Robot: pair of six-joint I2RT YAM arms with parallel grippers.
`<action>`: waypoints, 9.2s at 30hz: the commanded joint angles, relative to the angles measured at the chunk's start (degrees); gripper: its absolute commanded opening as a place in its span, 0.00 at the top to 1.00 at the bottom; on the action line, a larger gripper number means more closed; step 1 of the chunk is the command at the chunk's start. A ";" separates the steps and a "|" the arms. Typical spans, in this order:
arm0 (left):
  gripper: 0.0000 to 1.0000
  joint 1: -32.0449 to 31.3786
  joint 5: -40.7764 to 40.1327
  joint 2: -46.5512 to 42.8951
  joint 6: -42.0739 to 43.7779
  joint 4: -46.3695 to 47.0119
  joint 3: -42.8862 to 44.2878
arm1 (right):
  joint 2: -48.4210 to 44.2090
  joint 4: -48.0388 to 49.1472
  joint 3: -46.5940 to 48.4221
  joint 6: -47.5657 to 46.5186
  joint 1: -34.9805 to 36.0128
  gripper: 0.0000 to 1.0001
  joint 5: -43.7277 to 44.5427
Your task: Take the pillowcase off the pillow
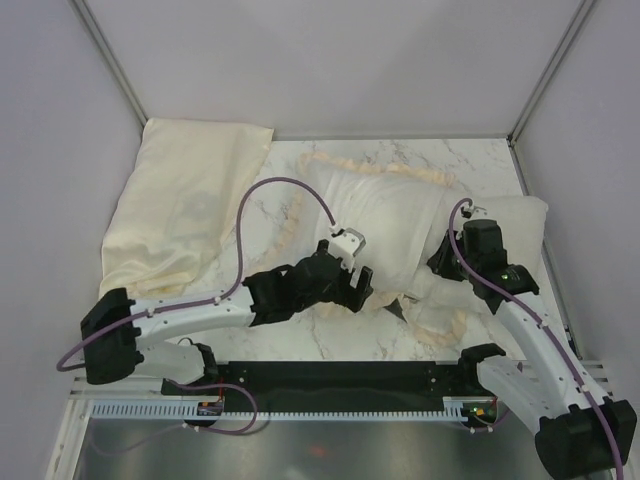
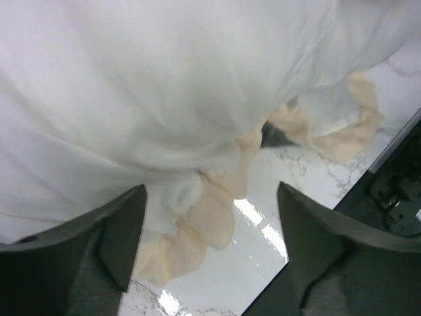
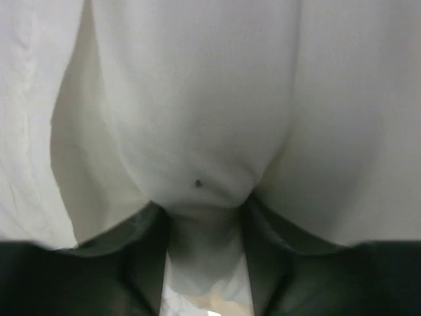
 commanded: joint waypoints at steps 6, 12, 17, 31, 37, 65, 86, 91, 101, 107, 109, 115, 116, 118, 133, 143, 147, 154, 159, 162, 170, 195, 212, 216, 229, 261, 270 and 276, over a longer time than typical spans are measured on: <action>0.02 13.45 -10.71 -10.35 8.66 -7.33 14.71 | 2.80 5.82 -6.25 4.25 2.53 1.00 -2.19; 0.02 23.94 -7.10 1.32 12.26 -4.25 23.31 | 0.08 3.63 -5.90 4.16 3.15 1.00 -1.84; 0.02 26.77 0.28 13.11 11.91 0.40 29.92 | -1.68 2.74 -6.43 4.69 3.59 1.00 -1.75; 0.98 33.00 1.96 22.88 5.94 0.41 30.72 | -3.71 0.98 -4.58 5.04 3.59 1.00 -0.35; 0.98 40.38 2.31 20.51 3.83 -1.35 29.32 | -6.17 0.72 -0.81 5.39 3.68 1.00 5.01; 0.98 52.70 9.60 13.39 -3.29 3.31 10.97 | 7.07 9.48 7.64 -1.02 3.24 1.00 21.11; 0.98 48.39 16.20 9.70 -4.79 9.55 5.06 | 2.27 11.01 8.08 -1.12 3.32 0.04 1.69; 0.98 48.22 15.76 9.26 -4.61 9.11 5.58 | 2.70 11.62 2.73 0.55 6.83 0.02 0.44; 0.98 46.64 11.72 4.16 -2.59 6.22 5.23 | 10.61 20.66 -1.68 3.02 7.28 0.02 8.89; 0.98 44.35 7.33 -1.81 -1.10 3.93 3.83 | 12.99 25.33 -2.65 3.72 7.28 0.33 6.95; 0.84 42.34 6.53 -3.74 -0.40 2.00 2.78 | 13.08 26.20 -3.26 3.63 7.28 0.54 7.13; 0.17 28.66 -2.60 -12.88 -0.82 -2.39 -0.83 | 12.82 27.09 -3.70 3.72 7.28 1.00 5.63; 0.16 26.96 -3.66 -13.76 -1.62 -3.27 -1.18 | 12.81 27.09 -3.70 3.63 7.28 1.00 5.46; 0.13 23.28 -3.41 -15.26 -5.03 -6.42 -2.06 | 12.46 27.26 -3.53 3.81 7.28 1.00 5.28; 0.70 14.64 -1.47 -10.43 -15.07 -8.56 -6.37 | 9.57 26.21 -2.65 4.42 7.28 0.90 4.14; 0.98 14.64 -6.30 -16.49 -15.42 -11.63 -7.51 | 8.59 24.54 -3.70 3.63 7.28 0.58 6.16; 0.98 14.73 -9.46 -20.27 -15.86 -13.38 -9.00 | 10.35 24.89 -3.62 3.37 7.28 1.00 7.39; 0.98 17.18 -16.41 -25.89 -15.86 -17.69 -10.94 | 10.35 20.68 2.97 0.82 6.40 1.00 12.12; 0.98 21.40 -17.90 -30.20 -15.07 -18.84 -12.34 | 10.18 17.95 9.64 -1.99 1.40 1.00 12.14; 0.98 24.74 -17.56 -31.26 -14.46 -19.01 -13.05 | 10.18 16.98 13.59 -2.87 -1.59 1.00 11.08; 0.98 33.80 -17.12 -34.86 -11.65 -18.40 -13.93 | 10.27 13.64 21.61 -5.07 -6.34 1.00 11.78; 0.98 12.72 -3.76 -8.06 -9.27 2.43 -16.56 | -3.98 7.92 9.90 -1.99 -6.78 0.02 2.21; 0.54 7.44 -9.02 -14.12 -8.85 -2.39 -16.57 | 32.59 23.93 13.54 -4.45 -4.06 0.04 -5.98; 0.06 7.44 -15.52 -14.39 -4.54 -8.20 -6.41 | 31.54 23.92 6.86 -4.19 -2.48 0.54 -3.61; 0.00 18.24 -8.09 9.06 7.43 -3.28 24.38 | 21.79 22.87 -1.85 -3.14 -0.54 1.00 -2.37; 0.98 41.09 1.87 11.28 1.19 -3.28 17.81 | 8.43 10.22 7.27 -4.36 -1.16 1.00 16.44; 0.98 46.20 0.56 6.71 0.48 -4.42 15.08 | 5.34 5.65 13.52 -6.03 -2.21 1.00 19.69; 0.98 46.28 2.38 5.82 -0.56 -4.43 13.24 | 8.06 8.71 11.52 -6.82 -2.65 1.00 20.31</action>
